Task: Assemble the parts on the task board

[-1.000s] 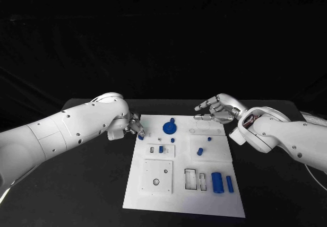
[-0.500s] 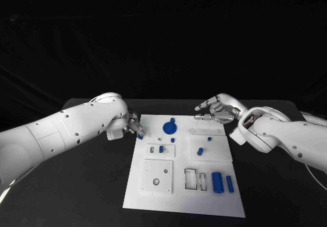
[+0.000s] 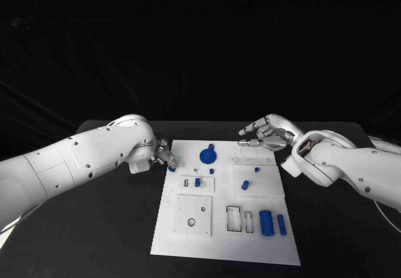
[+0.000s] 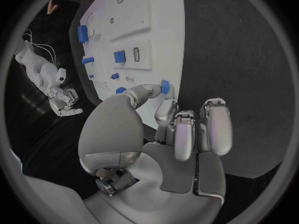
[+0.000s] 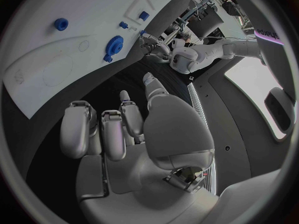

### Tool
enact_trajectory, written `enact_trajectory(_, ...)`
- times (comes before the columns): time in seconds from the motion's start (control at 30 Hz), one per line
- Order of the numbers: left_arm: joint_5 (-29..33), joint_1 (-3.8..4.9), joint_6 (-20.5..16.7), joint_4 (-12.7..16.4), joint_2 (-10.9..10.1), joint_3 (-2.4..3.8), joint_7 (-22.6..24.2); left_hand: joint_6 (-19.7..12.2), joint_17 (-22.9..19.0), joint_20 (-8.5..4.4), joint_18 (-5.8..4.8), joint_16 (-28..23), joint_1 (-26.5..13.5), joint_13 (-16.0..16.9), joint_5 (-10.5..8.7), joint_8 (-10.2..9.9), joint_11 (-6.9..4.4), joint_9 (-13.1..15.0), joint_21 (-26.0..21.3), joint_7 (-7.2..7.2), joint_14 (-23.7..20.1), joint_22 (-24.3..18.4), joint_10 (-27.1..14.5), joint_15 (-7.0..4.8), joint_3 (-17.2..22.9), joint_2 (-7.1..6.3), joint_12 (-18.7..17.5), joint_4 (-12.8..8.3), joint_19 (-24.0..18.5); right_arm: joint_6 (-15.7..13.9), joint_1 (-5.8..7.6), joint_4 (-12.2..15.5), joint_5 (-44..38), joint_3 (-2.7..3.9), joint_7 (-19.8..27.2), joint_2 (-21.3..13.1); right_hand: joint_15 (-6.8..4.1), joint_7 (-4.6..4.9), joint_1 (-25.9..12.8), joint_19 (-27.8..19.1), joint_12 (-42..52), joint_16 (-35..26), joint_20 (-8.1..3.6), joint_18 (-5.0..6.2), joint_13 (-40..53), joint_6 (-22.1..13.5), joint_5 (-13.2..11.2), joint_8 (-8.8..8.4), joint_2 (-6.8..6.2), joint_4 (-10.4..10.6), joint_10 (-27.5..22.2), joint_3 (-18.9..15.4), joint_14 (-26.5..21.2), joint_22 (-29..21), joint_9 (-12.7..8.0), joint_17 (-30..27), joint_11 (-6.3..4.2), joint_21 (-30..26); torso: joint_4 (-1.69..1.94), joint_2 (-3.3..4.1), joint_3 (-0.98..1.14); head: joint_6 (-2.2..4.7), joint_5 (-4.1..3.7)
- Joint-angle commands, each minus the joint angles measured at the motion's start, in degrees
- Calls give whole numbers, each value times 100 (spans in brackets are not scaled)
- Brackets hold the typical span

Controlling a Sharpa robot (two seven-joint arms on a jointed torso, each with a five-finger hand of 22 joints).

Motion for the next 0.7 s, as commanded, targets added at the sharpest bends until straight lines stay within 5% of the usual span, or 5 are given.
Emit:
enact_trajectory(0.03, 290, 17, -126, 135, -74, 2, 20, 229, 1509, -8, 49, 17, 4, 40, 11, 292, -3, 198, 39, -234, 594, 516, 77, -50, 175, 62, 58, -257, 236, 81, -4, 7, -6, 0, 47, 1, 27, -25, -12, -21, 3, -24, 6, 38, 438, -10, 34, 17, 39, 6, -32, -31, 387, 7, 9, 626, 2, -31, 2, -5, 5, -5, -13)
enact_trajectory(0.33, 874, 26, -400, 566, -312, -1, -68, 232, 1509, -28, 33, 17, 4, 11, 24, 384, -31, 269, 96, -268, 594, 577, 119, -69, 85, 104, 41, -252, 264, 78, -4, 10, -5, 0, 46, -3, 27, -25, -11, -21, 1, -24, 6, 38, 435, -10, 35, 17, 40, 6, -34, -34, 388, 6, 9, 627, 2, -32, 12, -5, -5, -15, -11)
enact_trajectory(0.7, 1434, 23, -617, 817, -363, -8, -151, 221, 1509, -45, 21, 17, -25, 4, 32, 455, -53, 331, 138, -295, 594, 621, 160, -87, 45, 143, 42, -222, 285, 85, -4, 2, -3, 0, 49, 17, 27, -25, -11, -21, 1, -24, 6, 38, 435, -10, 35, 17, 40, 6, -34, -34, 388, 6, 9, 627, 2, -32, -4, 0, -2, -24, 7)
